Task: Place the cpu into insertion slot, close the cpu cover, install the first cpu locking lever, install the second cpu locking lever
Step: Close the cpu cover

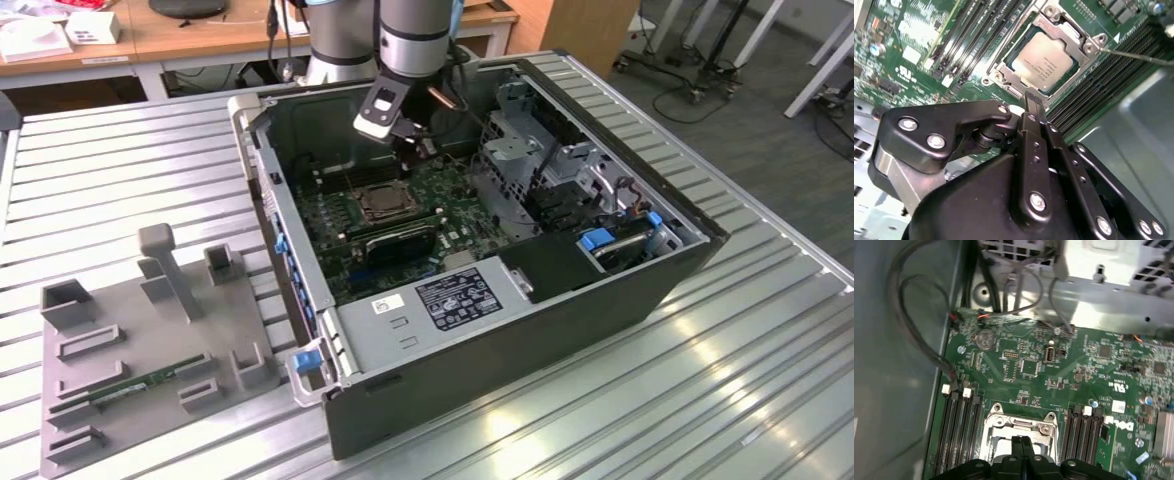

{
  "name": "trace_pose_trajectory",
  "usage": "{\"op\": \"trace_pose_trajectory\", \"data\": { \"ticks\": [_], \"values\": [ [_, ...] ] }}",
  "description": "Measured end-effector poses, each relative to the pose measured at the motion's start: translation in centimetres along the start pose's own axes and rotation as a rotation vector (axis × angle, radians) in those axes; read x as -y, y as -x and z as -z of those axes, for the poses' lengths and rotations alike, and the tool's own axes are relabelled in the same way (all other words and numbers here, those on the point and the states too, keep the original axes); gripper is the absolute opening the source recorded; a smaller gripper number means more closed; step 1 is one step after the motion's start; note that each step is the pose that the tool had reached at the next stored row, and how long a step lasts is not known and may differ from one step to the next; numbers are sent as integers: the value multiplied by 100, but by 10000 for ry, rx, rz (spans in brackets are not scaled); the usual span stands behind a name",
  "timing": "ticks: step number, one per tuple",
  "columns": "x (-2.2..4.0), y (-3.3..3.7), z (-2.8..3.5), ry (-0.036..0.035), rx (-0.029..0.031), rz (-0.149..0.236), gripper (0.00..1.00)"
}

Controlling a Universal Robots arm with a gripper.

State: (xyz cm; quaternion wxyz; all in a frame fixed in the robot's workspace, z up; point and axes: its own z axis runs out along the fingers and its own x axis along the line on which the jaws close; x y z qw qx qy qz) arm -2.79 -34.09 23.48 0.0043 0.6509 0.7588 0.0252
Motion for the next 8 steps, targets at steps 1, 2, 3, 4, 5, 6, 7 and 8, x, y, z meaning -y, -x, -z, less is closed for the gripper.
{"op": "trace_pose_trajectory", "data": {
  "ticks": [1, 2, 3, 4, 5, 6, 7, 8],
  "values": [
    [0, 0, -2, -4, -8, 186, 11],
    [0, 0, -4, -10, -15, 359, 11],
    [0, 0, -6, -14, -24, 555, 11],
    [0, 0, -8, -19, -32, 735, 11],
    [1, 0, -12, -28, -48, 1095, 11],
    [1, 0, -14, -33, -55, 1273, 11],
    [0, 0, -15, -38, -63, 1455, 11],
    [1, 0, -17, -44, -72, 1649, 11]
  ]
}}
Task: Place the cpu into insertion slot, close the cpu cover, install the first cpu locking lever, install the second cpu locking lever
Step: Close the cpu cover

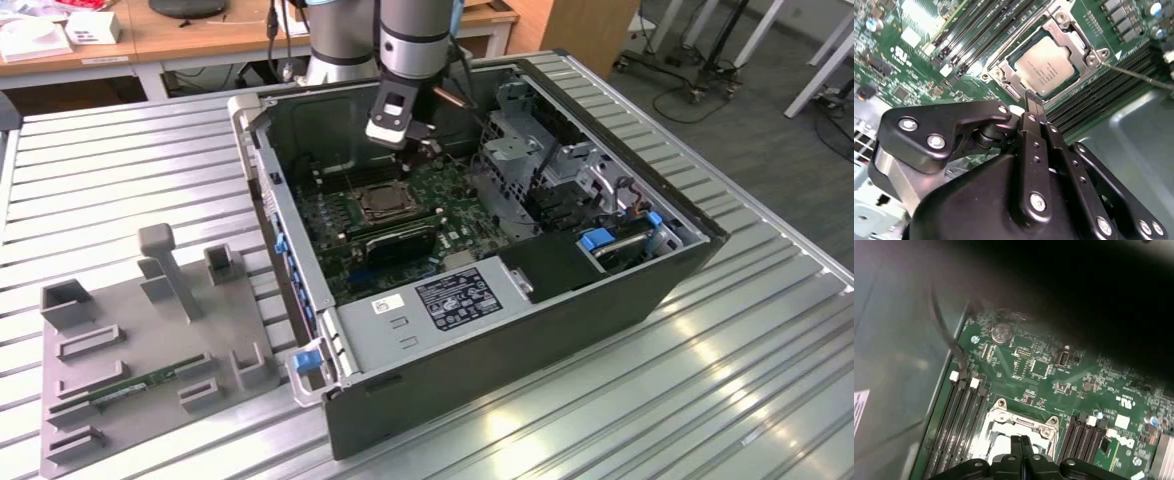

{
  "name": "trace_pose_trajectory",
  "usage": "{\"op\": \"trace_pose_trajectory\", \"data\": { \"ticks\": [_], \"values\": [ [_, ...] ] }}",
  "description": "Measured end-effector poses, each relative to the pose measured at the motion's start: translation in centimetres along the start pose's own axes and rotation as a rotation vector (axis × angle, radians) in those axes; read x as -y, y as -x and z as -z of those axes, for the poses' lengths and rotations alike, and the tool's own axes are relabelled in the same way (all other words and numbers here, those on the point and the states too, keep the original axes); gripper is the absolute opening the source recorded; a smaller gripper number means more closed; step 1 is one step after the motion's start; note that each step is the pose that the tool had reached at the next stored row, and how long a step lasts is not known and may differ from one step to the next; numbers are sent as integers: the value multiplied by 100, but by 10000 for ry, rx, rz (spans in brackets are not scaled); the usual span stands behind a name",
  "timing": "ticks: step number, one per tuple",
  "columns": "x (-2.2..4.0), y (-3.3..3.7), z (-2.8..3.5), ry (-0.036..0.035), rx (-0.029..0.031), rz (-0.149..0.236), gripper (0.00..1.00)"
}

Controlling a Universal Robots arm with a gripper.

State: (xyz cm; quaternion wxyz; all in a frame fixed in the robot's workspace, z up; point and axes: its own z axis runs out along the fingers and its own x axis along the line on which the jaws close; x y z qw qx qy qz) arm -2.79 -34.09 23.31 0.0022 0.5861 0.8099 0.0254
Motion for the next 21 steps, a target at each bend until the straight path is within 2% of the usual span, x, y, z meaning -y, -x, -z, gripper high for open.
{"op": "trace_pose_trajectory", "data": {
  "ticks": [18, 21],
  "values": [
    [1, 0, -16, -85, -141, 3257, 11],
    [1, 0, -16, -93, -153, 3541, 11]
  ]
}}
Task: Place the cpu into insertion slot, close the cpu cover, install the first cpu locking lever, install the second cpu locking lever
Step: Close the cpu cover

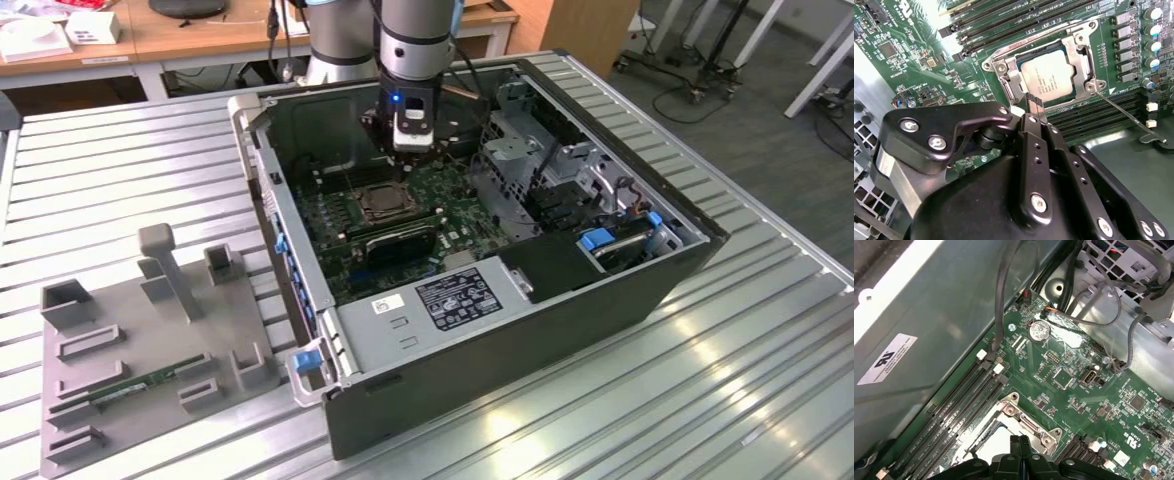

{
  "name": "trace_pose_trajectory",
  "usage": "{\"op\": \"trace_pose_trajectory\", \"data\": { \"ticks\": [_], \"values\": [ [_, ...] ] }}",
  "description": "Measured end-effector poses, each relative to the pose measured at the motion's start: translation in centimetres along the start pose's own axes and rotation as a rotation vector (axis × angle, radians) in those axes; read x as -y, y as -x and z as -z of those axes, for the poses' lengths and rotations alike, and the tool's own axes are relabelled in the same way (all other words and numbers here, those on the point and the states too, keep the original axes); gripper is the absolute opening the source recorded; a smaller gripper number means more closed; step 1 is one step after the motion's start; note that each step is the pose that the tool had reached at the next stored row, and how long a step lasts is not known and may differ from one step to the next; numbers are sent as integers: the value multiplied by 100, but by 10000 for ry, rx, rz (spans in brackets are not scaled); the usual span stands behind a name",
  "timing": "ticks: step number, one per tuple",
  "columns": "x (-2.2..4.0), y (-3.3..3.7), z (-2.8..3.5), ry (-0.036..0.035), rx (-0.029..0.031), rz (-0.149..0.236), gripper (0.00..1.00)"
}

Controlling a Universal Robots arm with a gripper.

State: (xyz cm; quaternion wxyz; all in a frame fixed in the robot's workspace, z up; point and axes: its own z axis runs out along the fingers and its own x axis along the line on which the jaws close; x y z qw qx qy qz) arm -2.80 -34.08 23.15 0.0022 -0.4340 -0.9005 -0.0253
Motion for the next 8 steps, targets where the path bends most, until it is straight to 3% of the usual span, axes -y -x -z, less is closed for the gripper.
{"op": "trace_pose_trajectory", "data": {
  "ticks": [8],
  "values": [
    [0, 0, 0, 0, -1, 10, 11]
  ]
}}
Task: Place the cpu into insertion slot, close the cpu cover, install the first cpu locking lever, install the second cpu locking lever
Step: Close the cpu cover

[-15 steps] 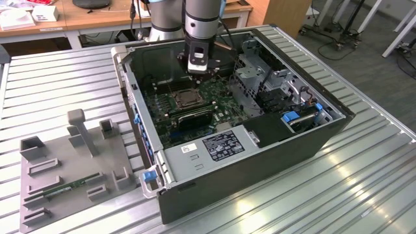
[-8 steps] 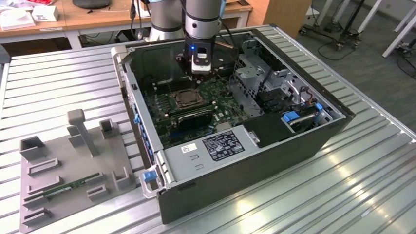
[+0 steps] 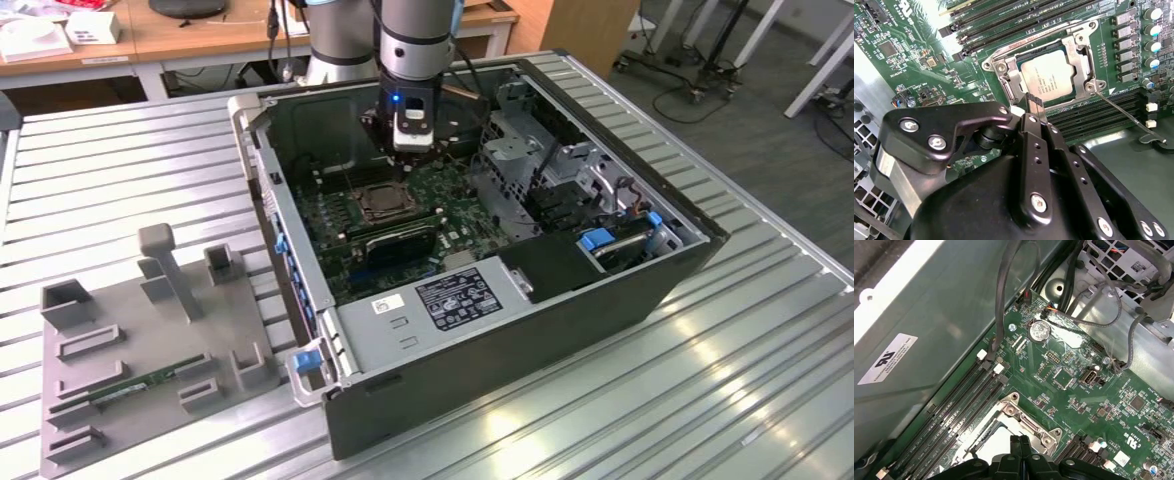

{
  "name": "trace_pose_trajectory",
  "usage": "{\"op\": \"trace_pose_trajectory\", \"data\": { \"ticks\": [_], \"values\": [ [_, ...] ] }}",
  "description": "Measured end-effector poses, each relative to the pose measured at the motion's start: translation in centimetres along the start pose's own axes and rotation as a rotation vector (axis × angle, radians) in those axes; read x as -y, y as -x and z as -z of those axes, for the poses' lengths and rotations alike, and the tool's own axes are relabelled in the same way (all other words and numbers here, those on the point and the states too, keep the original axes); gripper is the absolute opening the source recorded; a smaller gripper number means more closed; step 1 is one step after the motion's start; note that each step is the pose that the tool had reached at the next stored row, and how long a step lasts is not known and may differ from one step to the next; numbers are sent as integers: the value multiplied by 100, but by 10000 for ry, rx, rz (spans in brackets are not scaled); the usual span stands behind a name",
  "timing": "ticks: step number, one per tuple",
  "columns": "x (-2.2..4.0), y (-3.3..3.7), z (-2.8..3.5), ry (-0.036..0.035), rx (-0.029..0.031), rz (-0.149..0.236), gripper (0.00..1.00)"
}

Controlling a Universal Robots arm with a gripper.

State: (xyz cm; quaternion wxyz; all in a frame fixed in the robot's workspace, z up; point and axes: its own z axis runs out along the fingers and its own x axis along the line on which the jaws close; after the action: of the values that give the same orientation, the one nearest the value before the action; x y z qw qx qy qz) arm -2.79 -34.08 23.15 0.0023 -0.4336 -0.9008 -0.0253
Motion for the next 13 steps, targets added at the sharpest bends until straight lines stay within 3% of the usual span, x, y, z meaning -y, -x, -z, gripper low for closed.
{"op": "trace_pose_trajectory", "data": {
  "ticks": [7, 13],
  "values": [
    [0, 0, 0, -1, -1, 18, 11],
    [0, 0, 0, -10, -16, 386, 11]
  ]
}}
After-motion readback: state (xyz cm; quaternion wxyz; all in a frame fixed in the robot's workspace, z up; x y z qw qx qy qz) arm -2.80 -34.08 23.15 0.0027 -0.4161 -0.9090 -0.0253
